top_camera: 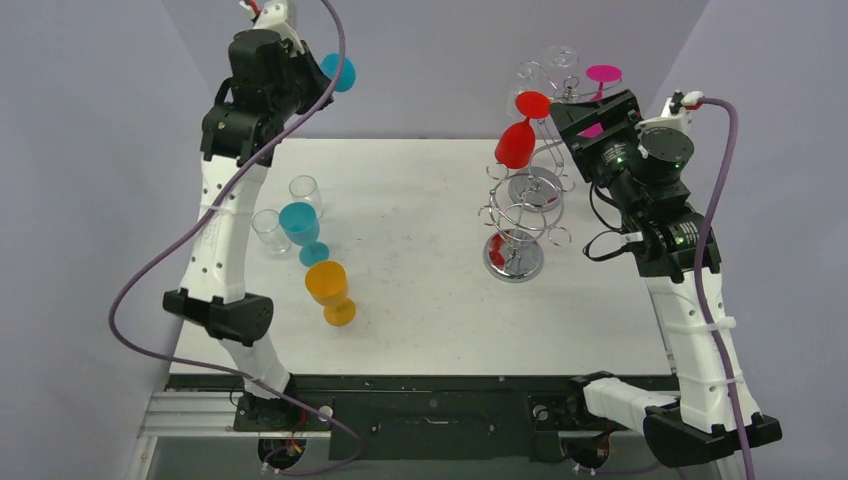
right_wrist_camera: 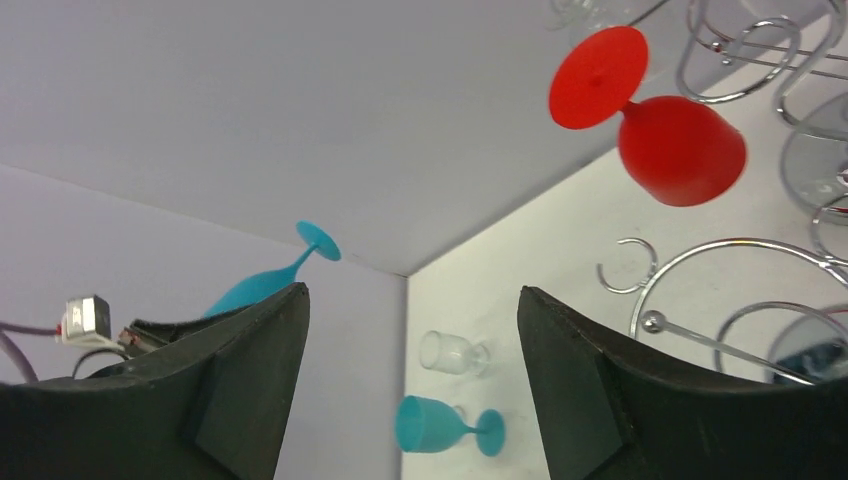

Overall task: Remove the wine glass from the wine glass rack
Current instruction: Place the wine glass at the center of the board.

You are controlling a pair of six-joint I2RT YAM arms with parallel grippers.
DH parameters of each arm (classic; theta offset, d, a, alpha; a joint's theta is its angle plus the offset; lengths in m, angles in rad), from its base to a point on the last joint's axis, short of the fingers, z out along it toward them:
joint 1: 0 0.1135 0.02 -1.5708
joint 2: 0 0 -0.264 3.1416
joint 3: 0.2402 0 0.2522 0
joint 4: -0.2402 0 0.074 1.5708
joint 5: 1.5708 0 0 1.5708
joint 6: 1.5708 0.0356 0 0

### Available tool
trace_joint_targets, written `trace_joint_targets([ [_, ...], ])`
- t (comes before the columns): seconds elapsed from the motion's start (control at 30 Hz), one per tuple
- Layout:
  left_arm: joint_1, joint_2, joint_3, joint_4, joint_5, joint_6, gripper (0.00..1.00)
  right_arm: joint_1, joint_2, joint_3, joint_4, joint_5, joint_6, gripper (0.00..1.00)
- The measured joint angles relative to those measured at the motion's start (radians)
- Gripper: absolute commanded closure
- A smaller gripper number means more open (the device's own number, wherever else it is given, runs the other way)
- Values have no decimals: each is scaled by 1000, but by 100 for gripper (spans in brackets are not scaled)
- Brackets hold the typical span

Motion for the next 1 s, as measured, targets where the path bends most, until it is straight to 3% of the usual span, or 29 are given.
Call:
trace_joint_targets([
  [0.23, 10, 335, 290, -262, -157, 128, 100, 4, 47, 14, -112, -13, -109, 29],
  [0.57, 166, 417, 198, -348, -252, 146, 100, 7, 71, 31, -174, -40, -201, 29],
  [0.8, 317, 466, 211, -394, -202, 148, 100, 31, 111, 31, -174, -67, -222, 30],
  [1.0, 375, 508, 210, -433, -140, 156, 100, 40, 137, 31, -175, -88, -229, 30],
])
